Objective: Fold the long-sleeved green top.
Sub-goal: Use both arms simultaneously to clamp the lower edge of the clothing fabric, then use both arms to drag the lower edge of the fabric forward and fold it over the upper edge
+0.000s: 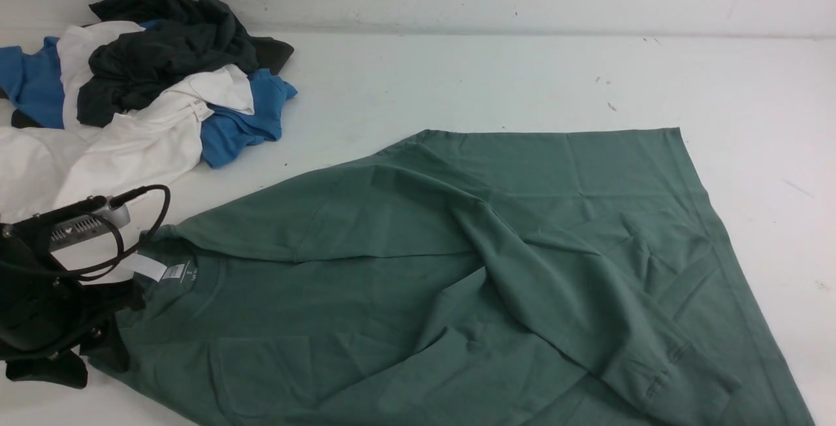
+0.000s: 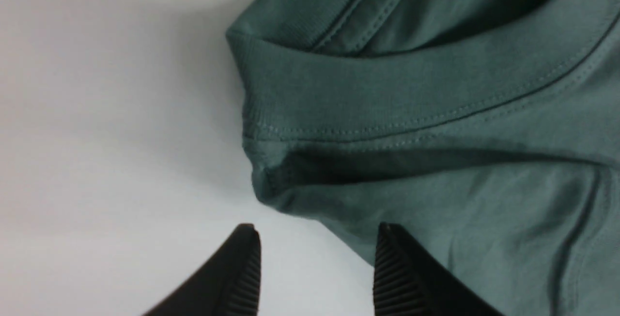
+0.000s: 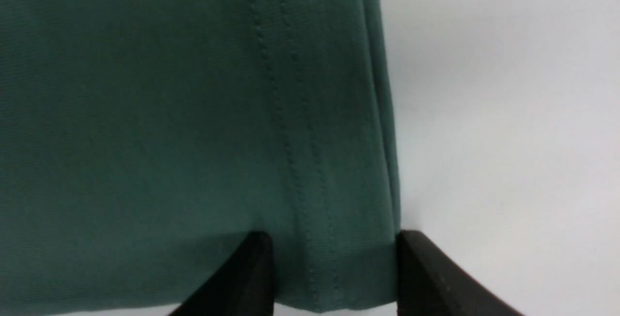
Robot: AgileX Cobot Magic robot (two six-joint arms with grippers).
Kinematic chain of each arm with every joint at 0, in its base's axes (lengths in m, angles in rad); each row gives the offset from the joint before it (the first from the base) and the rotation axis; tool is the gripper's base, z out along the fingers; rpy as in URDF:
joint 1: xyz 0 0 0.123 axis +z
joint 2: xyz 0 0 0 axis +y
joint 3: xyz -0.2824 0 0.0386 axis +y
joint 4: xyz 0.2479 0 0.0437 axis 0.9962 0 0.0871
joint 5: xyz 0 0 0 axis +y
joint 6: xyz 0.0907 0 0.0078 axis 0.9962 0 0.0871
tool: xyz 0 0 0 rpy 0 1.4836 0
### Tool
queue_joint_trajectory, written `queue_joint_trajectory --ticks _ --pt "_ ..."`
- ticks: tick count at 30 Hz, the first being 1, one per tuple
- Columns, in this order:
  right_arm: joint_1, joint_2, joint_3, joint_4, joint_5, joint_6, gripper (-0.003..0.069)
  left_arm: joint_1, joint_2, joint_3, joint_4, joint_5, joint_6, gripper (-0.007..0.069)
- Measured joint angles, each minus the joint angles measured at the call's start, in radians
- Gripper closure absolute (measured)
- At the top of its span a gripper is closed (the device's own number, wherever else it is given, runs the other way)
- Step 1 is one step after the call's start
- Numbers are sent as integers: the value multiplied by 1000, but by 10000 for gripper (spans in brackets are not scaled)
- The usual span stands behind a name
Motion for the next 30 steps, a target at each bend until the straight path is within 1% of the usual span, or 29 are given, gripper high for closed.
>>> queue_joint_trajectory --ticks 5,8,9,11,13,14,15,16,18,22,27,30 --pt "0 0 0 9 0 0 331 0 50 0 -28 -28 4 321" --pt "0 0 0 12 2 -1 331 0 61 -10 -29 -29 7 337" --pt "0 1 0 13 3 -1 337 0 62 -11 -28 -29 7 363" --pt "0 1 0 13 5 -3 365 0 63 -11 -26 -26 8 443" --pt "0 3 -2 17 10 -4 417 0 63 -11 -30 -24 11 530" --pt "0 3 -2 18 10 -6 440 0 63 -11 -31 -23 13 554" --pt "0 3 -2 24 11 -12 494 0 62 -11 -32 -23 23 582" --pt "1 1 -2 28 12 -18 542 -1 58 -11 -32 -22 32 590" --pt "1 -16 -2 33 18 -24 606 -1 50 -10 -32 -18 47 595" --pt "1 -117 -2 28 45 -34 616 -1 -12 -8 -17 21 53 597" --pt "1 -260 -2 0 66 -8 616 -1 -81 -8 -16 77 53 597" --pt "1 -375 -26 -15 146 28 616 -1 -127 -7 -21 119 57 597"
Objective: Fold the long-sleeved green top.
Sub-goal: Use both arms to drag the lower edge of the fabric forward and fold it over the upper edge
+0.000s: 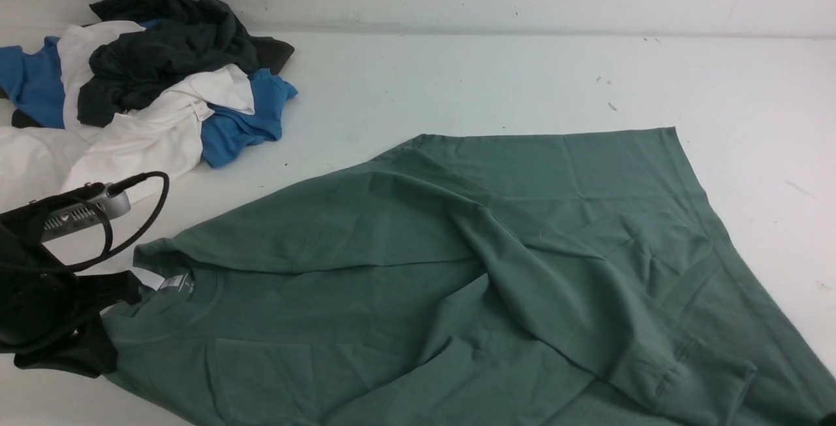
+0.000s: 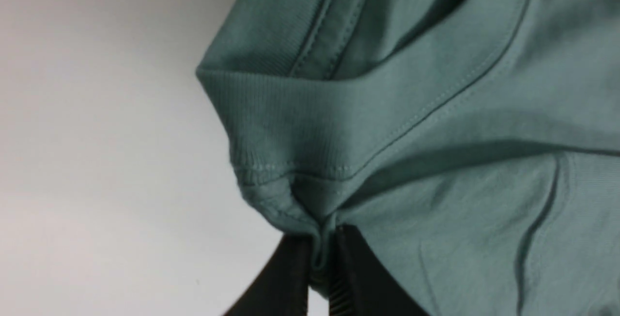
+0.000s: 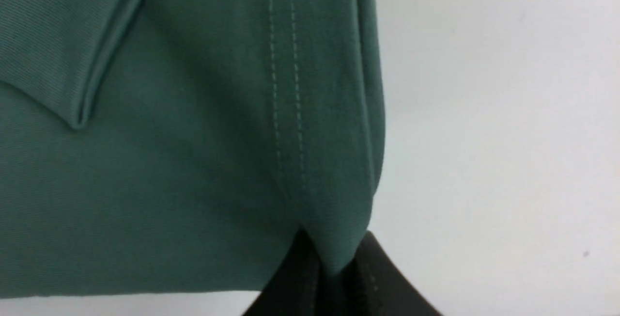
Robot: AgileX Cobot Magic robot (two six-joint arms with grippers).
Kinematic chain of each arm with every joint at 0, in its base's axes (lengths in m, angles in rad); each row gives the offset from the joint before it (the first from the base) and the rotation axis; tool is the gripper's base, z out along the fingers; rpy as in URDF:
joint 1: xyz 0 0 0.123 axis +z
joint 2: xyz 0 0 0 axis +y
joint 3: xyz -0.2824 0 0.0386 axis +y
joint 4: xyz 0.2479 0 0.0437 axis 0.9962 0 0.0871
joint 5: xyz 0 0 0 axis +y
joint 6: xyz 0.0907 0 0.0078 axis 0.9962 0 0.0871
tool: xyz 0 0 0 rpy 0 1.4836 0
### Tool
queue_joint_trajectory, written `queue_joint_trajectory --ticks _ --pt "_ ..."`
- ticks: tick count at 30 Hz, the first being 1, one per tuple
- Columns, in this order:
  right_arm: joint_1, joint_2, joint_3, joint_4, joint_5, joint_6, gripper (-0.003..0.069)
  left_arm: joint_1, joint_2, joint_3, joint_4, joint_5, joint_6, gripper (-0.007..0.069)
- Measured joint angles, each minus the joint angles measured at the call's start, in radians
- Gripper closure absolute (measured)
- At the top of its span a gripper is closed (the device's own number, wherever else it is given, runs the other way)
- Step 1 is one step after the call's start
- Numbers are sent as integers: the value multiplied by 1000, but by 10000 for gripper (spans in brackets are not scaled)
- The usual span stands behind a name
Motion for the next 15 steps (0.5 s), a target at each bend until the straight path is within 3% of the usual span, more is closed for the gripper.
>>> queue_joint_trajectory --ticks 7,15 --pt "0 -77 -176 -10 141 44 616 -1 -54 -25 -13 86 7 597" --pt "0 52 -461 -12 162 59 616 -1 -5 -268 -47 188 7 597"
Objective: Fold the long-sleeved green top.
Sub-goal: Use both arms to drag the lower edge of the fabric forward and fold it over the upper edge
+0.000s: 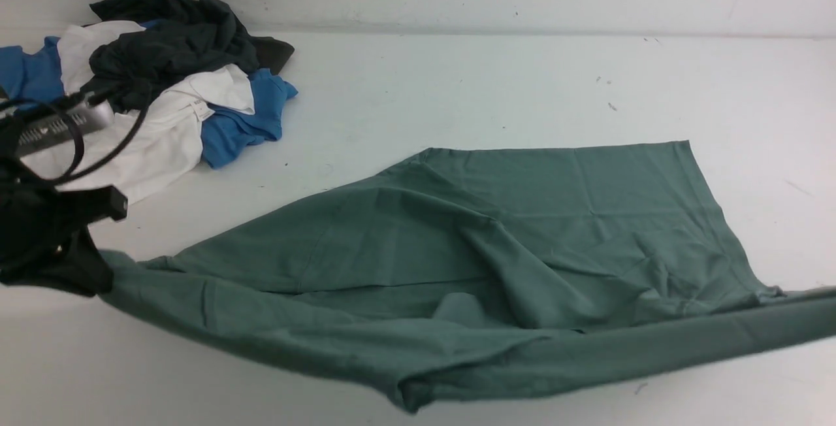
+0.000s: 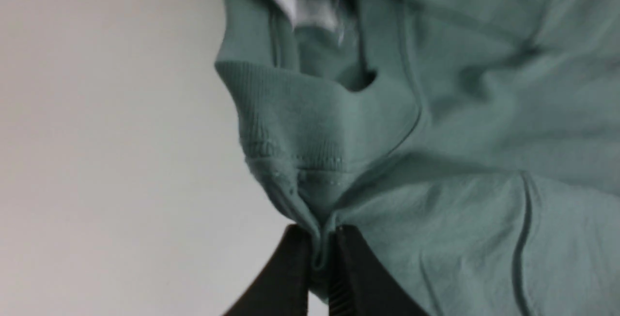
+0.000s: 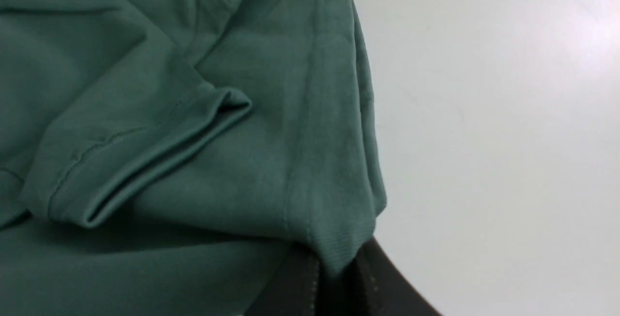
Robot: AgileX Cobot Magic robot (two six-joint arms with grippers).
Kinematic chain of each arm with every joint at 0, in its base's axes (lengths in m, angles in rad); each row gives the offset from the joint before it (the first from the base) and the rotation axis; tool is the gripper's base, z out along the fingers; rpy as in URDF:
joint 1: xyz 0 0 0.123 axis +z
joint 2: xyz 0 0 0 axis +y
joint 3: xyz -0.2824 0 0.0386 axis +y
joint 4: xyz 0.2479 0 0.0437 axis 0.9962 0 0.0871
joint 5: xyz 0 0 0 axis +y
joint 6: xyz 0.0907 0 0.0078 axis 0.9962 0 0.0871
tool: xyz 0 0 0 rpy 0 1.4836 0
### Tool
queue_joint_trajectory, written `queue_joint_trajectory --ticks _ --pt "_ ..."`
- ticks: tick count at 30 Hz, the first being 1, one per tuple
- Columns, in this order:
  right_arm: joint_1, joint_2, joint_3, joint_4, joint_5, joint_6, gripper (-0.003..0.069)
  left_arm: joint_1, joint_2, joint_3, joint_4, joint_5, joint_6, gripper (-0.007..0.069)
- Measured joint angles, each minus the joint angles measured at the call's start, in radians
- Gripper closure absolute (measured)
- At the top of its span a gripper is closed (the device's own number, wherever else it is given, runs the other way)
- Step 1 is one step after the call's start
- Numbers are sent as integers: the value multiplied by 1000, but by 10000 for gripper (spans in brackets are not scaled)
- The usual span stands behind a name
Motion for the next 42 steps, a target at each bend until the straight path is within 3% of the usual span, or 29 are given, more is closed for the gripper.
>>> queue_joint_trajectory --ticks 11,21,24,27,30,31,34,38,42 --pt "1 467 -404 57 -105 25 616 0 297 -330 -87 41 -20 597" --pt "1 1033 -1005 143 -111 29 615 -1 517 -469 -121 -73 -91 597" --pt "2 1169 -1126 145 -93 30 596 -2 541 -475 -134 -109 -91 597" --pt "3 1330 -1269 144 -50 30 522 -3 554 -476 -137 -135 -86 586" --pt "3 1409 -1383 133 -16 29 404 -3 554 -477 -128 -148 -46 533" --pt "3 1410 -1383 133 -15 29 396 -3 554 -477 -128 -148 -46 528" --pt "3 1401 -1454 123 -4 10 288 -3 554 -481 -123 -148 6 417" --pt "3 1337 -1483 132 0 -22 258 -3 554 -530 -119 -143 26 287" --pt "23 1227 -1456 157 3 -77 316 -3 549 -635 -111 -104 29 218"
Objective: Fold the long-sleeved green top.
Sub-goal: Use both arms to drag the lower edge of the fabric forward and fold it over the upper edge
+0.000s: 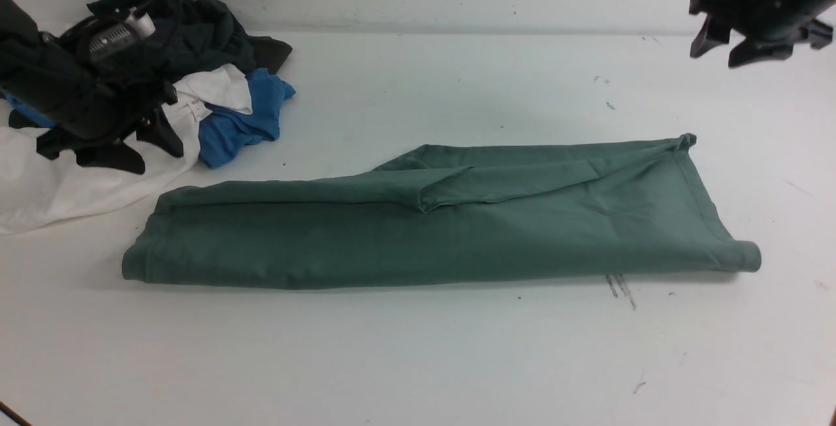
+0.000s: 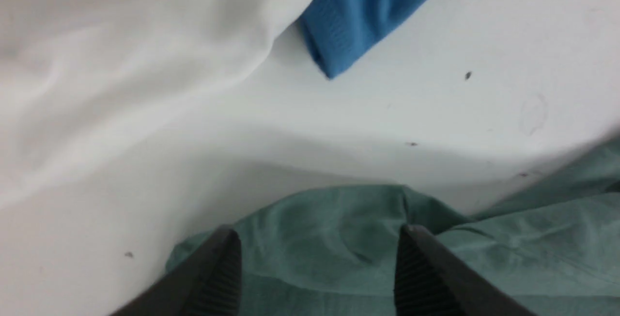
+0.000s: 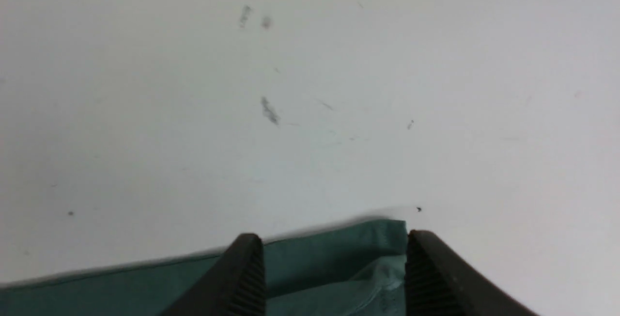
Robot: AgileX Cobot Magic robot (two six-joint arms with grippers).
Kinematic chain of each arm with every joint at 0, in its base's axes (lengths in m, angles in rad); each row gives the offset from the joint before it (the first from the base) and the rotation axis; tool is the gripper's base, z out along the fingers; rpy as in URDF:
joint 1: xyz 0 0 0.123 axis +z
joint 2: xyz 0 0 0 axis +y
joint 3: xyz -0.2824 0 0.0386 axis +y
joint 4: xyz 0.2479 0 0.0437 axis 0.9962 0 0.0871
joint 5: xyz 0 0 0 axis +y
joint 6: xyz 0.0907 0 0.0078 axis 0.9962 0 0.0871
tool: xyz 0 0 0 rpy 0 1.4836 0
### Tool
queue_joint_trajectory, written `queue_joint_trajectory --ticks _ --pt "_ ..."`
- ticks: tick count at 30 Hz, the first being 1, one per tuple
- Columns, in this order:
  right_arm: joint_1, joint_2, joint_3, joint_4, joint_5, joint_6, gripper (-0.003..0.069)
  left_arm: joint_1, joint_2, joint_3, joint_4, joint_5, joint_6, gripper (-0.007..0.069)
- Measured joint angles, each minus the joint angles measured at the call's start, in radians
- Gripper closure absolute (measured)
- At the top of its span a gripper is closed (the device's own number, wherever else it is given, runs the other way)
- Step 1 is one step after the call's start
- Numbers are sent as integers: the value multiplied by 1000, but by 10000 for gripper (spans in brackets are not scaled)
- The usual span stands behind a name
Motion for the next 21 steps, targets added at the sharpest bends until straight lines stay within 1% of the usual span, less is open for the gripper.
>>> queue_joint_trajectory --ticks 1,2,4,5,6,7,8,9,10,12,14,16,19,21 --pt "4 -7 12 2 0 -4 322 0 0 -5 0 3 0 218" --pt "25 -64 70 13 -1 -34 377 0 -4 -33 3 33 1 225" --pt "64 -152 175 30 -2 -87 475 0 -9 -54 4 70 1 263" --pt "108 -197 255 50 -4 -112 540 0 -12 -59 4 99 1 310" --pt "129 -220 308 67 -4 -126 580 0 -12 -62 5 109 3 344" --pt "144 -228 334 75 -4 -132 597 0 -12 -61 7 115 4 361" --pt "208 -245 418 103 -4 -152 637 0 -12 -62 10 132 6 429" --pt "241 -247 471 118 -4 -162 650 0 -12 -62 11 143 9 469" --pt "289 -237 526 130 -4 -178 662 0 -12 -62 12 151 15 528" --pt "358 -206 587 143 -4 -188 670 0 -12 -62 13 164 36 596" --pt "385 -188 603 145 -4 -191 671 0 -12 -62 13 170 43 614" --pt "442 -151 614 150 -9 -196 673 0 -12 -62 13 172 49 629" --pt "469 -134 614 161 -27 -198 673 0 -12 -62 13 172 49 629" --pt "486 -115 614 192 -111 -208 673 0 -12 -62 14 172 49 629"
